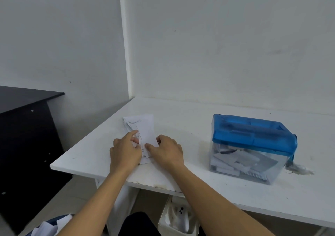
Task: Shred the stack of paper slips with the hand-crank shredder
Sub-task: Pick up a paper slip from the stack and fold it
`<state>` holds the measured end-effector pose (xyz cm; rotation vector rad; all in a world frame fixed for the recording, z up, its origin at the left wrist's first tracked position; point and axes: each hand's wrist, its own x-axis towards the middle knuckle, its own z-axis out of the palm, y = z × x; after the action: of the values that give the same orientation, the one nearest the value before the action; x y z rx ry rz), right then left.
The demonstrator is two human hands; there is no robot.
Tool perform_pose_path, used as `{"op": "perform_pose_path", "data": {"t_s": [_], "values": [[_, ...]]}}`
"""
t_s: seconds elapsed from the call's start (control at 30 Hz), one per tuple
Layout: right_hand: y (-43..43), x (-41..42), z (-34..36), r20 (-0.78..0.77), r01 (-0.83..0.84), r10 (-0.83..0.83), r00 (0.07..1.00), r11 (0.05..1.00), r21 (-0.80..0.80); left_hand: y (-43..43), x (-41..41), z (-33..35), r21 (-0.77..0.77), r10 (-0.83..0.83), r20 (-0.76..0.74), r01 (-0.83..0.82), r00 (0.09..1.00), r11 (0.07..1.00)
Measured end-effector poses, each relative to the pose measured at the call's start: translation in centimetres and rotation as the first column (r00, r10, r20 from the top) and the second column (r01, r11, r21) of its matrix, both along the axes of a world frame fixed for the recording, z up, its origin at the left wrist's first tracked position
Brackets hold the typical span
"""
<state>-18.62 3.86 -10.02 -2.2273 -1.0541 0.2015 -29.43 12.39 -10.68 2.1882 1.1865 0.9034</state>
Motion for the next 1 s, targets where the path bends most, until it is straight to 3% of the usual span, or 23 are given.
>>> {"op": "perform_pose_path", "data": {"t_s": [0.27,0.37,0.47,0.57,0.87,1.0], "values": [[-0.14,0.11,0.24,-0.139,0.063,-0.04,0.989,0.984,0.169,0.05,-0.02,-0.23,0.023,-0.023,0.064,0.022,0.998,1.0],[-0.54,0.14,0.48,-0.178,0.097,-0.059,0.982,0.972,0.215,0.1,0.16,-0.17,0.058,0.034,-0.065,-0.03,0.997,0.998],[-0.46,0.12,0.44,-0.184,0.098,-0.057,0.981,0.971,0.219,-0.19,0.59,-0.35,0.105,0.01,-0.272,0.02,0.962,0.994],[-0.1,0.29,0.14,-0.15,0.108,-0.076,0.986,0.97,0.22,-0.35,0.68,-0.56,0.134,-0.021,-0.362,0.075,0.932,0.988],[0.0,0.6,0.07,-0.162,0.193,-0.155,0.974,0.949,0.249,-0.53,0.5,-0.65,0.146,-0.142,-0.22,0.176,0.965,0.974],[0.38,0.63,-0.14,-0.14,0.174,-0.149,0.979,0.966,0.191,-0.63,0.25,-0.52,0.132,-0.169,-0.154,0.19,0.974,0.973]]}}
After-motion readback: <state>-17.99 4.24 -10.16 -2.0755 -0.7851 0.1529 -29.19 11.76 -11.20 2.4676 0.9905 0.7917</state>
